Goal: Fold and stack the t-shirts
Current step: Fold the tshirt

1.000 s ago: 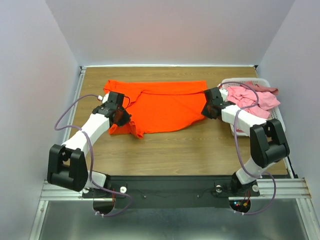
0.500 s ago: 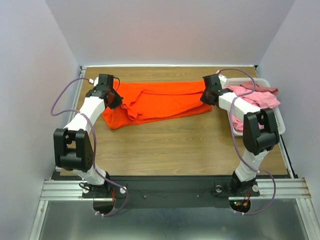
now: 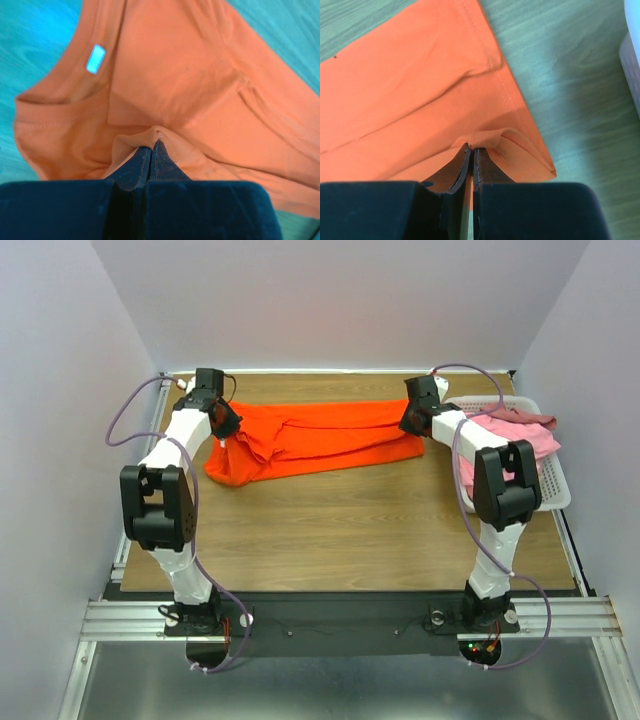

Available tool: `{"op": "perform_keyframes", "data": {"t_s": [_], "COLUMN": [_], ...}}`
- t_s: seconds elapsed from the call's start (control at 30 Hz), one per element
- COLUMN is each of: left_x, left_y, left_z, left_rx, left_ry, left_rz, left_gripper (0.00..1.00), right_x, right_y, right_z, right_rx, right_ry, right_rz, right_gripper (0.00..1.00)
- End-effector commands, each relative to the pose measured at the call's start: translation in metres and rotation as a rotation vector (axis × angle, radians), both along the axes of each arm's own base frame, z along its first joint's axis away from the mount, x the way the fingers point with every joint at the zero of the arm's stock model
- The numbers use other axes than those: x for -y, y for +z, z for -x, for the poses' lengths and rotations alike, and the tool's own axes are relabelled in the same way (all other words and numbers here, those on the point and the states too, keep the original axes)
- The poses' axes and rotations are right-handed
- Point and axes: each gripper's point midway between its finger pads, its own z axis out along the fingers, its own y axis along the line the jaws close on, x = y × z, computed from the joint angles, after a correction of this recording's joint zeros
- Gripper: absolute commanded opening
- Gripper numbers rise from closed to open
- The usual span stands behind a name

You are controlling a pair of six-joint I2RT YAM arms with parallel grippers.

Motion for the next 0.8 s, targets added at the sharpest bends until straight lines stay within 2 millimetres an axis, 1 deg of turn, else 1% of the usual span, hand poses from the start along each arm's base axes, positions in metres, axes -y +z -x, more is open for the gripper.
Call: {"op": "perform_keyframes", "data": {"t_s": [0.0,0.03,0.07,0.1,0.2,0.3,0.33,0.43,0.5,0.53,0.57,0.6,0.67,0.7,0.73,0.77], "left_x": [-0.017,-0.014,-0.014,-0.013,-0.020,-0.025,-0.025,-0.023,-0.020,-0.019,-0.020,-0.021,-0.023,-0.023,-0.022,-0.021], "left_y": [0.025,0.026,0.029,0.030,0.032,0.031,0.027,0.024,0.022,0.021,0.019,0.018,0.020,0.021,0.023,0.032], "left_z": [-0.026,-0.030,-0.038,-0.042,-0.054,-0.063,-0.068,-0.076,-0.087,-0.090,-0.097,-0.100,-0.110,-0.114,-0.118,-0.125], "left_rx": [0.075,0.081,0.091,0.095,0.097,0.082,0.074,0.074,0.083,0.086,0.078,0.074,0.079,0.086,0.101,0.132], "left_ry": [0.007,-0.013,-0.030,-0.039,-0.026,-0.023,-0.027,-0.045,-0.068,-0.074,-0.074,-0.075,-0.094,-0.100,-0.121,-0.139], "left_rz": [-0.053,-0.049,-0.055,-0.058,-0.096,-0.126,-0.128,-0.126,-0.120,-0.120,-0.126,-0.135,-0.158,-0.167,-0.170,-0.182], "left_gripper": [0.00,0.00,0.00,0.00,0.00,0.00,0.00,0.00,0.00,0.03,0.06,0.25,0.44,0.56,0.73,0.78], "right_x": [0.004,0.003,0.003,0.002,0.005,0.008,0.008,0.011,0.013,0.012,0.010,0.010,0.008,0.009,0.010,0.011], "right_y": [0.014,0.013,0.013,0.008,0.006,0.003,0.001,0.000,-0.004,-0.001,-0.005,-0.005,-0.002,-0.001,0.002,0.007], "right_z": [-0.020,-0.021,-0.022,-0.022,-0.022,-0.025,-0.025,-0.029,-0.033,-0.037,-0.038,-0.039,-0.044,-0.045,-0.047,-0.049], "right_rx": [0.045,0.043,0.044,0.035,0.032,0.028,0.025,0.028,0.024,0.032,0.023,0.023,0.030,0.032,0.037,0.047], "right_ry": [0.010,0.015,0.014,0.016,0.005,-0.003,-0.002,-0.015,-0.016,-0.008,0.007,0.015,0.028,0.036,0.038,0.038], "right_rz": [0.002,-0.002,-0.003,-0.001,0.003,0.006,0.008,0.013,0.021,0.019,0.025,0.027,0.032,0.044,0.052,0.060], "right_gripper": [0.00,0.00,0.00,0.00,0.00,0.00,0.01,0.01,0.01,0.01,0.04,0.07,0.11,0.18,0.24,0.28]}}
